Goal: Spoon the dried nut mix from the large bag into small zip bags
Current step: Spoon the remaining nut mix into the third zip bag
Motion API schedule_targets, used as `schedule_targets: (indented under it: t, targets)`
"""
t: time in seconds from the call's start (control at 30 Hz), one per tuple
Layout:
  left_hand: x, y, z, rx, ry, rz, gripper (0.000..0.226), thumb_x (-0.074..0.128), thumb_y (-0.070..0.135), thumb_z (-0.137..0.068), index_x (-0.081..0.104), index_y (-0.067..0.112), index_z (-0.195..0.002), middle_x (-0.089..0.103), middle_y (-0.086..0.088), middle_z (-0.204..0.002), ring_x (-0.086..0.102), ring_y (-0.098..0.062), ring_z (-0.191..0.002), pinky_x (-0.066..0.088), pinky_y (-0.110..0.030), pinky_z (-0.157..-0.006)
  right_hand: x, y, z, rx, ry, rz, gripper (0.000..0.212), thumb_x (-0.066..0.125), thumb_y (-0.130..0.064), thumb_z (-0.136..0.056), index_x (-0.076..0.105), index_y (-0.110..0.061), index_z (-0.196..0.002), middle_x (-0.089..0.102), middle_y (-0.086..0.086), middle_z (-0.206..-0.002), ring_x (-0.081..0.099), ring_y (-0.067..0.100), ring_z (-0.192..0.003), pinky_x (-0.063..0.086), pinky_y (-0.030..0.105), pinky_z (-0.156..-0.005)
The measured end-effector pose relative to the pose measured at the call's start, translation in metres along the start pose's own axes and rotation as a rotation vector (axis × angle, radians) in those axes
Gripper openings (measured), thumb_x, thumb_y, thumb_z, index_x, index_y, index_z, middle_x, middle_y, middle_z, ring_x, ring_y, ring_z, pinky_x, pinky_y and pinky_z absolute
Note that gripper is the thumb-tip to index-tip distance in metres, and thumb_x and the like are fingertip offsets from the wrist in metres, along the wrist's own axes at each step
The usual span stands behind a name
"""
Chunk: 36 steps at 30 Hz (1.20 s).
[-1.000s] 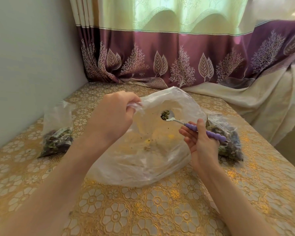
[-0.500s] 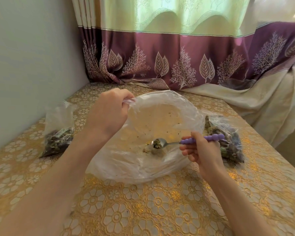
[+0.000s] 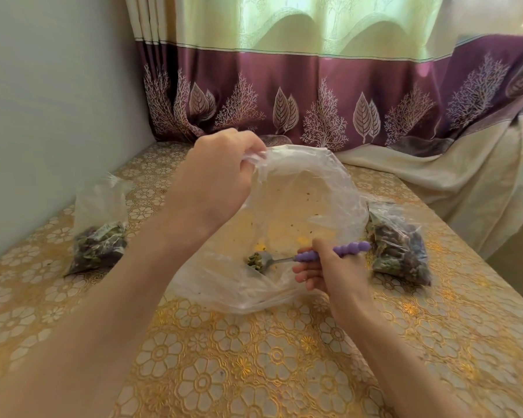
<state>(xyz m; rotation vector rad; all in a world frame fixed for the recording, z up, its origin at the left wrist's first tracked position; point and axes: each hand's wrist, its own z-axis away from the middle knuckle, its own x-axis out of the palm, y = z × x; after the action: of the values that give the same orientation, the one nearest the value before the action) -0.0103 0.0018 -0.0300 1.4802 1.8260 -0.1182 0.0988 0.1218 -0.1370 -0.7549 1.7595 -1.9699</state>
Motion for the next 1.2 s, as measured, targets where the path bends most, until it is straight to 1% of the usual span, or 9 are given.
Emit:
schedule_targets:
  t: [0.33, 0.47, 0.53, 0.67, 0.77, 0.87, 1.0, 1.1, 1.2]
  targets:
    - [0.003, 0.006, 0.002, 0.024, 0.027, 0.041, 0.024, 0.056, 0.003, -0.087, 0.070, 0.014, -0.103, 0.069, -0.003, -0.099, 0.061, -0.014, -0.087, 0.042, -0.016, -0.079, 0.004, 0.003, 0.000, 0.163, -0.085, -0.290, 0.031, 0.051, -0.018, -0.096, 0.065, 0.005, -0.080, 0.069, 0.013, -0.060, 0.064, 0.014, -0.047, 0.049, 0.017, -0.042]
    - [0.006, -0.002, 0.002, -0.006, 0.047, 0.074, 0.023, 0.057, 0.003, -0.086, 0.071, 0.014, -0.100, 0.065, 0.007, -0.088, 0.053, 0.004, -0.070, 0.034, 0.002, -0.069, 0.004, 0.003, -0.002, 0.225, -0.139, -0.374, 0.033, 0.052, -0.021, -0.096, 0.066, 0.006, -0.083, 0.070, 0.016, -0.065, 0.067, 0.016, -0.051, 0.050, 0.017, -0.043]
    - [0.009, -0.009, 0.002, -0.017, 0.090, 0.074, 0.022, 0.058, 0.003, -0.086, 0.070, 0.014, -0.100, 0.061, 0.010, -0.086, 0.051, 0.004, -0.067, 0.030, 0.005, -0.068, 0.004, 0.003, -0.003, 0.229, -0.154, -0.392, 0.033, 0.052, -0.021, -0.096, 0.066, 0.005, -0.083, 0.070, 0.016, -0.065, 0.067, 0.015, -0.052, 0.050, 0.017, -0.043]
    - [0.018, -0.034, 0.001, -0.047, 0.151, 0.003, 0.022, 0.054, 0.002, -0.088, 0.067, 0.010, -0.104, 0.064, 0.000, -0.097, 0.052, -0.010, -0.082, 0.033, -0.006, -0.073, 0.004, 0.002, -0.002, 0.195, -0.145, -0.361, 0.032, 0.053, -0.022, -0.096, 0.065, 0.005, -0.084, 0.070, 0.015, -0.064, 0.066, 0.014, -0.050, 0.050, 0.017, -0.042]
    - [0.026, -0.057, 0.005, -0.131, 0.141, -0.029, 0.021, 0.054, 0.005, -0.091, 0.064, 0.009, -0.109, 0.064, -0.008, -0.105, 0.050, -0.011, -0.086, 0.033, -0.015, -0.076, 0.003, 0.002, -0.001, 0.153, -0.126, -0.309, 0.032, 0.052, -0.023, -0.096, 0.065, 0.004, -0.084, 0.070, 0.014, -0.063, 0.064, 0.013, -0.048, 0.049, 0.016, -0.041]
    - [0.028, -0.075, 0.008, -0.255, 0.124, 0.055, 0.025, 0.059, 0.015, -0.090, 0.058, 0.012, -0.115, 0.059, -0.004, -0.108, 0.047, -0.009, -0.092, 0.033, -0.015, -0.076, 0.003, 0.001, -0.001, 0.122, -0.108, -0.258, 0.032, 0.052, -0.022, -0.096, 0.066, 0.003, -0.080, 0.070, 0.013, -0.062, 0.063, 0.013, -0.046, 0.047, 0.016, -0.040]
    - [0.020, -0.094, 0.010, -0.429, 0.030, 0.264, 0.054, 0.065, 0.041, -0.083, 0.044, 0.023, -0.130, 0.049, 0.006, -0.113, 0.050, -0.011, -0.097, 0.036, -0.021, -0.076, 0.000, 0.001, -0.002, 0.100, -0.075, -0.227, 0.034, 0.052, -0.020, -0.096, 0.066, 0.003, -0.076, 0.068, 0.012, -0.059, 0.059, 0.012, -0.042, 0.043, 0.016, -0.037]
    - [0.010, -0.106, 0.019, -0.368, 0.066, 0.260, 0.056, 0.066, 0.038, -0.083, 0.041, 0.022, -0.132, 0.049, 0.004, -0.119, 0.052, -0.012, -0.101, 0.042, -0.026, -0.081, -0.002, -0.001, -0.003, 0.069, -0.057, -0.226, 0.035, 0.049, -0.018, -0.096, 0.065, 0.003, -0.075, 0.065, 0.011, -0.055, 0.054, 0.011, -0.039, 0.039, 0.016, -0.035]
    - [-0.004, -0.124, 0.032, -0.281, 0.255, 0.018, 0.047, 0.063, 0.026, -0.087, 0.044, 0.014, -0.127, 0.049, -0.004, -0.118, 0.047, -0.019, -0.107, 0.037, -0.030, -0.090, -0.003, -0.005, -0.004, 0.041, -0.058, -0.234, 0.036, 0.049, -0.020, -0.097, 0.066, 0.003, -0.073, 0.064, 0.010, -0.054, 0.053, 0.012, -0.039, 0.037, 0.016, -0.035]
